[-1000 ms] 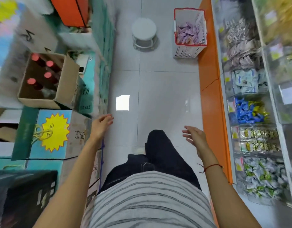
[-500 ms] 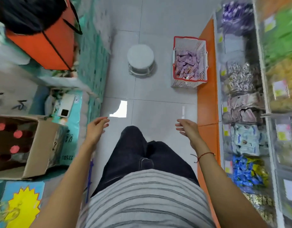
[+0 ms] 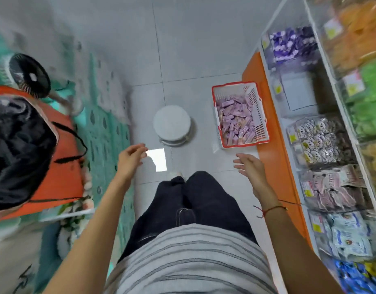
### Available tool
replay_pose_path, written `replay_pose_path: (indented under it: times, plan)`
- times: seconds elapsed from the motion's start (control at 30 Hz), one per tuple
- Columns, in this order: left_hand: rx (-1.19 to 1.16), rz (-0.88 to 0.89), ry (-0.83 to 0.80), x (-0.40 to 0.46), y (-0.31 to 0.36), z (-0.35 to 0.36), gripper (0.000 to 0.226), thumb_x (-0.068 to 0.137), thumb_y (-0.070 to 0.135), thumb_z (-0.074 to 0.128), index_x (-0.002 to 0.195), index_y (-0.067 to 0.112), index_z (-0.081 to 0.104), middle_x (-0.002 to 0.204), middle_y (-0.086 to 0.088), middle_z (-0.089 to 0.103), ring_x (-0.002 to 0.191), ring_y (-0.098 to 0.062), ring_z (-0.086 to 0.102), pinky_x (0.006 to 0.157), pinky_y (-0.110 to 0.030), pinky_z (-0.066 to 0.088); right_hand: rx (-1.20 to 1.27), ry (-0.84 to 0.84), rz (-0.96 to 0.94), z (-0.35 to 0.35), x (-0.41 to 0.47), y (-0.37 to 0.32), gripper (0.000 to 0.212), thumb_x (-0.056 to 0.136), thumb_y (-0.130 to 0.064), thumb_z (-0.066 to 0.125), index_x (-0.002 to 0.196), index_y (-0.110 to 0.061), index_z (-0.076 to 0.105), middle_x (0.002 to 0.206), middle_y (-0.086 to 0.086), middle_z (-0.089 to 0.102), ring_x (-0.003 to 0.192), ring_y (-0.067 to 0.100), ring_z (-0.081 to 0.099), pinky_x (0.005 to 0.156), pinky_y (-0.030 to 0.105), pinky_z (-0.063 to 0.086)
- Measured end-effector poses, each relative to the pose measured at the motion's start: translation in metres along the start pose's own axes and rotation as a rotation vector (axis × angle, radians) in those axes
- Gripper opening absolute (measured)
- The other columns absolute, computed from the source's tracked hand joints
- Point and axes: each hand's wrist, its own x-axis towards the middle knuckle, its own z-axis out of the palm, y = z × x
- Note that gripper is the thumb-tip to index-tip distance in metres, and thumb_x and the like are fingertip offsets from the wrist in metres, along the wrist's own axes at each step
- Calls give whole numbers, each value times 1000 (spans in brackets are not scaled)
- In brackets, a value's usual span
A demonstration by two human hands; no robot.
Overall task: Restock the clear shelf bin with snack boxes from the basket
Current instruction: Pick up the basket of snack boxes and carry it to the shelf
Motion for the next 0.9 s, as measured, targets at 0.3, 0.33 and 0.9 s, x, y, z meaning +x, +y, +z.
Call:
replay_pose_path:
  times: [0.3, 0.33, 0.9]
  plan:
    - [356, 274, -310, 158, 194, 122, 15, 92, 17, 55, 105, 15, 63, 100, -5, 66, 87, -18, 61, 75, -28, 44, 20, 283, -15, -27, 101, -82, 15, 95, -24, 54, 102, -14, 63, 105, 9, 68, 86, 23, 66, 74, 30, 51]
    - [386, 312, -335, 168, 213, 143, 13, 92, 17, 56, 102, 16, 63, 100, -4, 66, 87, -17, 62, 77, -28, 44, 11, 280, -11, -31, 115, -90, 15, 95, -23, 55, 101, -14, 64, 108, 10, 68, 91, 26, 66, 80, 34, 52]
    - [1347, 1129, -852, 285, 319, 486, 19, 93, 24, 49, 105, 31, 62, 106, 15, 67, 95, -12, 64, 82, -26, 46, -316, 445, 131, -90, 312, -121, 28, 98, -29, 42, 119, -21, 58, 120, 1, 64, 108, 20, 60, 88, 30, 48]
